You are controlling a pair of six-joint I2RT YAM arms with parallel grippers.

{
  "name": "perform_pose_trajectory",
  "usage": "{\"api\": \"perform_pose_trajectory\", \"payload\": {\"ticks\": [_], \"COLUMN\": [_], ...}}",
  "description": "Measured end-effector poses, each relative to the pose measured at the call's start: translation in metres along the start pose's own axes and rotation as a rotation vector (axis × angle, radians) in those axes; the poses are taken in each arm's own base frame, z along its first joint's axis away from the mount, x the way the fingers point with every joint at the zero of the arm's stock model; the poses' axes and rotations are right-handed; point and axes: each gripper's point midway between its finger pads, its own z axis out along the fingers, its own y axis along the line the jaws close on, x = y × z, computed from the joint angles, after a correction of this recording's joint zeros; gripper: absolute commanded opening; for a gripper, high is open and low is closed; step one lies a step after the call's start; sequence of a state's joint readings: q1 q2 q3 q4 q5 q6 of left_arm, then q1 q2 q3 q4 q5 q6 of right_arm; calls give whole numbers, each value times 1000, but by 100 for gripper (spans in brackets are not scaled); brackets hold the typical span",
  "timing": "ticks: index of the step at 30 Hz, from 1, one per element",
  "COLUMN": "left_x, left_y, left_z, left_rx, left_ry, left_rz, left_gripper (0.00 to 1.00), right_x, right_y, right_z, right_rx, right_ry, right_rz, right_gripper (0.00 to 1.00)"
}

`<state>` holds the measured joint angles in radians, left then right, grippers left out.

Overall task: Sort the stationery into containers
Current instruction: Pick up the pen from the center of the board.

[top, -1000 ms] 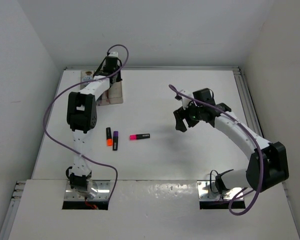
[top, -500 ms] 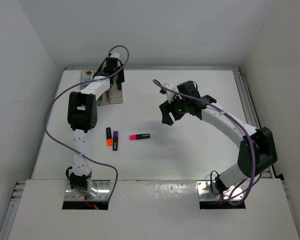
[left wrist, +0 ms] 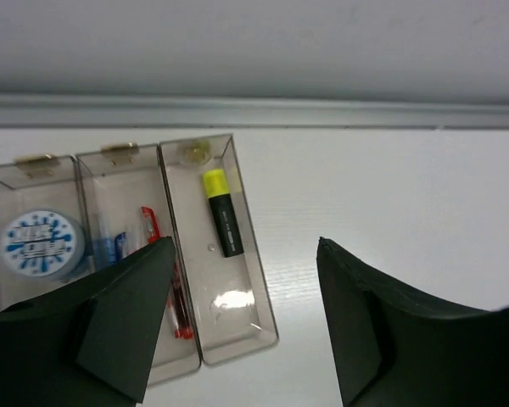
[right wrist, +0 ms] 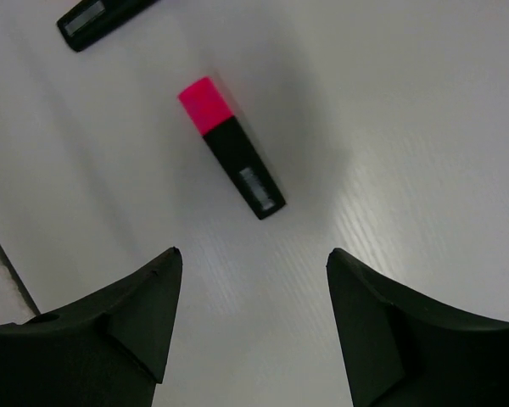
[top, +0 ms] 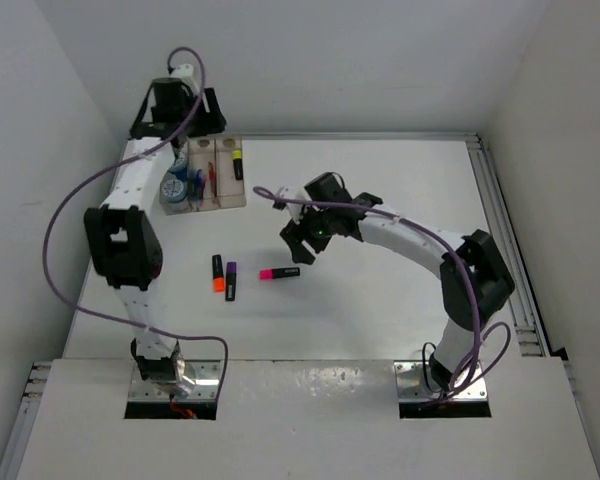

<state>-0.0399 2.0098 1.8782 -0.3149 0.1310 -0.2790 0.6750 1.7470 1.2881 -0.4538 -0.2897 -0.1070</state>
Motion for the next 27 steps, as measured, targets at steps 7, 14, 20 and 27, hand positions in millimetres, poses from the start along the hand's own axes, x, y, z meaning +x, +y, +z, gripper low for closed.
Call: {"api": "perform_pose_trajectory", "payload": {"ticks": [7, 14, 20, 27], "left_x": [-76, 17, 83, 101], "left_y": [-14, 13, 24, 32], "left_z": [-159, -183, -192, -205], "left_rx": [122, 143, 151, 153], "left_ry": [-204, -8, 135, 134], "left_rz": [44, 45, 42, 12], "left_gripper": [77, 77, 76, 75], "right_x": [28, 51, 56, 53], "right_y": [35, 32, 26, 28], "right_z": [47, 74, 88, 100], "right_rx": [-96, -99, -77, -57], "right_ry": [143, 232, 256, 248], "right_rz": [-128, -219, -292, -392], "right_gripper": [69, 69, 68, 41]}}
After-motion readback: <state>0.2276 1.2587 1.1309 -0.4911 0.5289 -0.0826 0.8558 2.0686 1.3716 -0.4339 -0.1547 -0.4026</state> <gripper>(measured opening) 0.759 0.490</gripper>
